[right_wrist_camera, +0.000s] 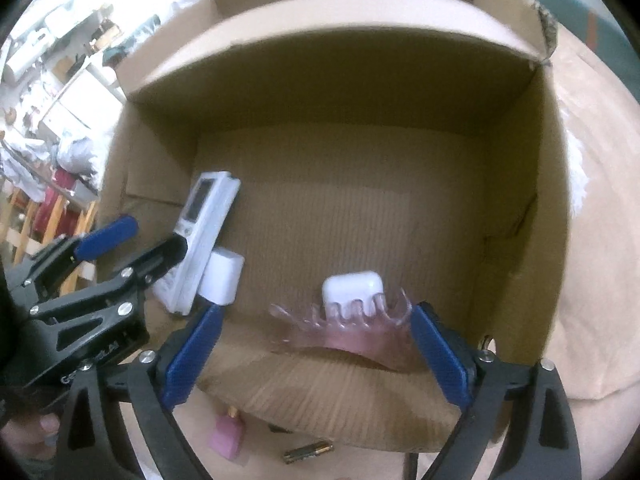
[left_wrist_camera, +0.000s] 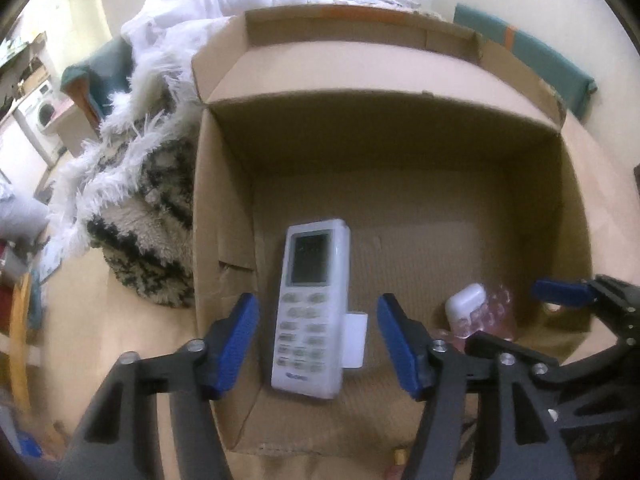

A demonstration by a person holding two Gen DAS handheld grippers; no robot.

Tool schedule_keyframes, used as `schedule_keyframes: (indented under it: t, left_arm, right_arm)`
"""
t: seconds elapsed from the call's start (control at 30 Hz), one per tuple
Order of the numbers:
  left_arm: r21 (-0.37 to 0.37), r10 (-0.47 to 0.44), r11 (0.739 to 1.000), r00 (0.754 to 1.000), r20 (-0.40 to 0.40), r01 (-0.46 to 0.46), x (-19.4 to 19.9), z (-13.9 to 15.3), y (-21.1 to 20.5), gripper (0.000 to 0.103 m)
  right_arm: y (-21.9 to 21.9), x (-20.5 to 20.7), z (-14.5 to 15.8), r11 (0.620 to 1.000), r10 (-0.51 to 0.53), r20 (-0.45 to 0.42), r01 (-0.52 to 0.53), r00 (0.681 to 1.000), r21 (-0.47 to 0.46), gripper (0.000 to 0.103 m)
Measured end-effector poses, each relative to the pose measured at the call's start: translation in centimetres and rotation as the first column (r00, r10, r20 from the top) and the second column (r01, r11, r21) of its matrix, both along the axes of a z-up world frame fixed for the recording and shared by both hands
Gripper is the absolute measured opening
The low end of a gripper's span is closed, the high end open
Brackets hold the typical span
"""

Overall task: Organize rigid objects
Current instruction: 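Lower the remote and comb into the box and open both grippers, then withdraw both tools from the box toward the remaining items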

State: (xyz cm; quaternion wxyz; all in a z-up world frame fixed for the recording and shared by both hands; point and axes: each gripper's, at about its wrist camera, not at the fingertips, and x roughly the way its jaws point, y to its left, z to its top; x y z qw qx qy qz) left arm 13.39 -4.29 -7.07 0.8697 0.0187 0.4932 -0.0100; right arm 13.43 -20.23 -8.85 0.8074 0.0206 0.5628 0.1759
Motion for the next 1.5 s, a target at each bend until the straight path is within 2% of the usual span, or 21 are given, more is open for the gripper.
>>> schedule_keyframes:
  t: [0.17,0.43,0.6,0.97,1.1,1.3,1.5]
  left_arm:
    - [0.002,0.016,1.000,1.000,0.022,-0.016,-0.2,0.8,0.4,0.066]
    - [0.019,0.000,1.000,1.000,-0.011,0.000,-0.3,0.9,0.0,0.066]
    - [0.021,-0.005,1.000,1.000,0.017,0.004,-1.0,2.0,0.5,0.066]
    - [-0.002,0.013,1.000,0.999,0.047,-0.013,-4.9,3.7,1.9,0.067]
    - [-0.013,0.036,0.999,0.998,0.043,-0.036,-6.4,3.8,2.9,0.067]
    - [-0.069,0.112,0.991,0.994,-0.009,-0.112,-8.1,3.2,5.0,0.067]
    - [-0.085,0.160,0.983,0.985,-0.071,-0.166,-10.0,1.7,6.4,0.067]
  right_arm:
    - [-0.5,0.0,0.7,1.000,-0.017,0.039,0.017,0.999,0.010,0.103]
    - [-0.5,-0.1,0.7,1.000,-0.024,0.040,0.024,0.999,-0.013,0.103]
    - [-1.8,-0.2,1.5,0.998,-0.058,0.062,0.057,0.996,0.024,0.103]
    - [-2.9,-3.2,3.5,0.995,-0.098,0.107,0.096,0.989,0.032,0.103]
    - [-4.0,-5.0,3.6,0.990,-0.128,0.084,0.124,0.988,0.061,0.103]
    - [-4.0,-7.1,3.7,0.988,-0.142,0.078,0.137,0.987,0.071,0.103]
    - [-5.1,-8.9,3.0,0.975,-0.207,0.036,0.203,0.978,0.093,0.103]
